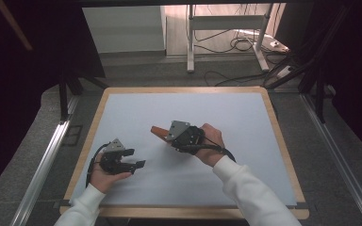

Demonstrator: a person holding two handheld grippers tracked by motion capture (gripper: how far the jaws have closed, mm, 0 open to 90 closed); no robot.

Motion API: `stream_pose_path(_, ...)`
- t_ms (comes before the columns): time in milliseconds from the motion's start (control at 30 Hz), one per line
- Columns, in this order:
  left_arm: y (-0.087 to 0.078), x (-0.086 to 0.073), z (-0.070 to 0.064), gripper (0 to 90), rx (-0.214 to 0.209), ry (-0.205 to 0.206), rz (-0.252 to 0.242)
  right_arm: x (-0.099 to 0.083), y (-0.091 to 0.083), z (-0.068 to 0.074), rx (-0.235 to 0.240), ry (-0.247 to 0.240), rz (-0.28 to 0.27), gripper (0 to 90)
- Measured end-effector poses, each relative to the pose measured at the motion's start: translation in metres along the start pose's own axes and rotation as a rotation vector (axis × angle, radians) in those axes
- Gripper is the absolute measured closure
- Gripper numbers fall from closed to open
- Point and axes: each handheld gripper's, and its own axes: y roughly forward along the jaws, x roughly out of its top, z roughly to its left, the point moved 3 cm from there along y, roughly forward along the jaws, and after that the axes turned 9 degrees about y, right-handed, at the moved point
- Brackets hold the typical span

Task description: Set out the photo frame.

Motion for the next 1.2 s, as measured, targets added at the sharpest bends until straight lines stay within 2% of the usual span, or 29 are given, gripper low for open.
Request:
stream_pose_path(200,0.001,0.0,0.0,26.9,0.002,-0.001,0.004,0.0,-0.017,0.005,0.036,0.011,-0.036,69.9)
stream_pose_path(467,0.002,0.0,0.0,26.9,0.003,-0.006,0.003,-0.005,-0.037,0.019,0.138,0.036,-0.083,69.8)
stream_pose_path(667,0.002,0.0,-0.001,26.9,0.002,-0.005,0.002,-0.009,-0.044,0.024,0.196,0.062,-0.108,69.8)
stream_pose_path(800,0.001,0.0,0.0,26.9,0.002,-0.001,0.006,-0.013,-0.04,0.023,0.223,0.073,-0.108,69.7)
stream_pose_path(867,0.001,-0.001,0.0,26.9,0.002,-0.002,0.006,-0.016,-0.037,0.021,0.221,0.064,-0.1,69.6)
stream_pose_path(967,0.002,0.0,0.0,26.9,0.002,0.0,0.006,-0.017,-0.034,0.012,0.218,0.085,-0.105,69.1)
stream_pose_path(1067,0.002,0.0,0.0,26.9,0.001,0.004,0.008,-0.019,-0.03,0.001,0.187,0.101,-0.094,68.0)
stream_pose_path(1100,0.003,0.0,0.0,26.9,0.0,0.005,0.009,-0.02,-0.028,-0.005,0.195,0.134,-0.089,67.1)
stream_pose_path(1200,0.003,0.0,-0.001,26.6,0.001,0.008,0.01,-0.025,-0.022,-0.018,0.186,0.182,-0.076,63.5)
